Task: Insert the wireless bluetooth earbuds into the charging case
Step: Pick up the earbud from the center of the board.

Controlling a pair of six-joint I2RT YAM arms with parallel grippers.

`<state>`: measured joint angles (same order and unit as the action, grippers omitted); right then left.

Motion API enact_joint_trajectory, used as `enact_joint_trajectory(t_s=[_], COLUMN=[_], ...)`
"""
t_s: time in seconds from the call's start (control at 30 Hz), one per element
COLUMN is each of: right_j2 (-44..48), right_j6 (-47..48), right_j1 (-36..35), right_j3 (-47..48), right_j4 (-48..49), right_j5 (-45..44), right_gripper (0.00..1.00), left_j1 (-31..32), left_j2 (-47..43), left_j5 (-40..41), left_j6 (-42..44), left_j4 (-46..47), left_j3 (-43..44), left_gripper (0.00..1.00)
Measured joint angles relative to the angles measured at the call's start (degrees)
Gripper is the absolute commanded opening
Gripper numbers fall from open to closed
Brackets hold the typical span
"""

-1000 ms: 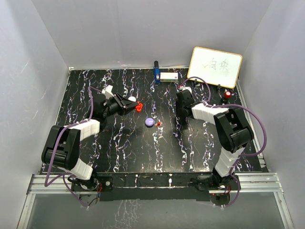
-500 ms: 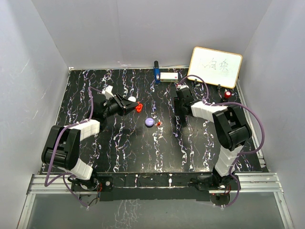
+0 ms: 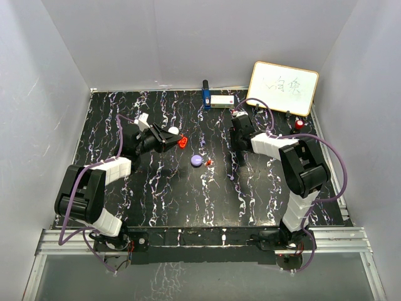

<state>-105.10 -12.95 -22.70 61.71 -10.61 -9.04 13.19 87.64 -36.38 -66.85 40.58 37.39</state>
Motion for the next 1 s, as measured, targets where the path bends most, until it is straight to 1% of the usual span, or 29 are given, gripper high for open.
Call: enact_joint_trajectory(t_s=[0.13,0.2,0.33,0.47,0.6,0.7,0.87,1.0], right_j2=[0.0,0.0,0.0,0.0,0.0,0.1,0.1,0.1], right_j6=[-0.1,-0.2,-0.5,-0.5,-0.2,1.2,5.0,8.6], right_j1=[0.0,0.0,0.0,0.0,-0.2,-1.4,-6.3,-10.9], right_j3=[0.0,-0.1,-0.1,-0.1,0.1,1.7,8.5,13.7], right_j4=[0.1,0.2,0.2,0.2,-0.3,-3.2,-8.0,-9.2], right_j5=[0.0,0.0,0.0,0.0,-0.2,-1.6,-6.0,-11.0], right_gripper=[0.22,0.18,0.14,0.03,0.02,0.0,0.0,0.0], left_j1=[0.0,0.0,-0.1,-0.1,-0.1,-0.1,-0.1,-0.1], left_j2=[0.0,0.0,0.0,0.0,0.0,0.0,1.1,2.2], left_j5=[0.0,0.0,0.0,0.0,0.0,0.0,0.2,0.2], left_j6=[0.0,0.0,0.0,0.0,-0.1,-0.2,-0.5,-0.8], left_j4=[0.0,0.0,0.0,0.0,0.0,-0.6,-2.2,-3.5], left_j3=[0.0,0.0,0.0,0.0,0.0,0.2,2.8,5.3], left_gripper=[0.0,0.0,0.0,0.0,0.0,0.0,0.0,0.0])
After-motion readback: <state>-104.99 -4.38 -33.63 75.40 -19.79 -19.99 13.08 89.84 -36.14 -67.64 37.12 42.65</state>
